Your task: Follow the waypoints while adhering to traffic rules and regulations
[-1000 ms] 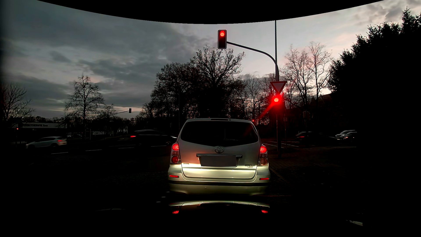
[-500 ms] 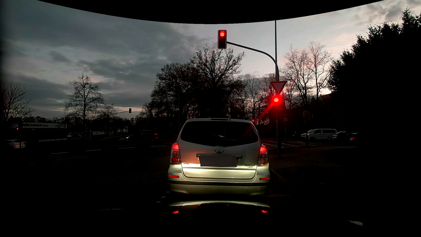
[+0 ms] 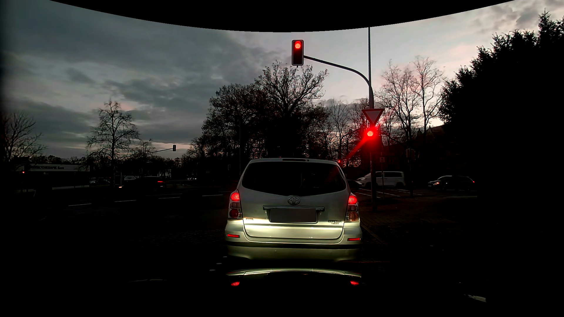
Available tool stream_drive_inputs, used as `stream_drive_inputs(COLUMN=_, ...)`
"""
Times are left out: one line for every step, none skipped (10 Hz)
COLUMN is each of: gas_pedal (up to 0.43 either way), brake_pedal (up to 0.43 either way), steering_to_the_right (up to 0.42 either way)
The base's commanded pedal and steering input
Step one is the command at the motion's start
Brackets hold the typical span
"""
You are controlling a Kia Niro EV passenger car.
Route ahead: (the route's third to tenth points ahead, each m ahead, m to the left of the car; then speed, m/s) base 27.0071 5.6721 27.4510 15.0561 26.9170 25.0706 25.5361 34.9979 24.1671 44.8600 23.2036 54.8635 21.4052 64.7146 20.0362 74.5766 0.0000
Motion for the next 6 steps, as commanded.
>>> stream_drive_inputs(gas_pedal=0.000, brake_pedal=0.348, steering_to_the_right=0.000)
stream_drive_inputs(gas_pedal=0.000, brake_pedal=0.341, steering_to_the_right=-0.001)
stream_drive_inputs(gas_pedal=0.000, brake_pedal=0.341, steering_to_the_right=-0.001)
stream_drive_inputs(gas_pedal=0.000, brake_pedal=0.341, steering_to_the_right=-0.001)
stream_drive_inputs(gas_pedal=0.000, brake_pedal=0.341, steering_to_the_right=0.000)
stream_drive_inputs(gas_pedal=0.000, brake_pedal=0.341, steering_to_the_right=0.000)
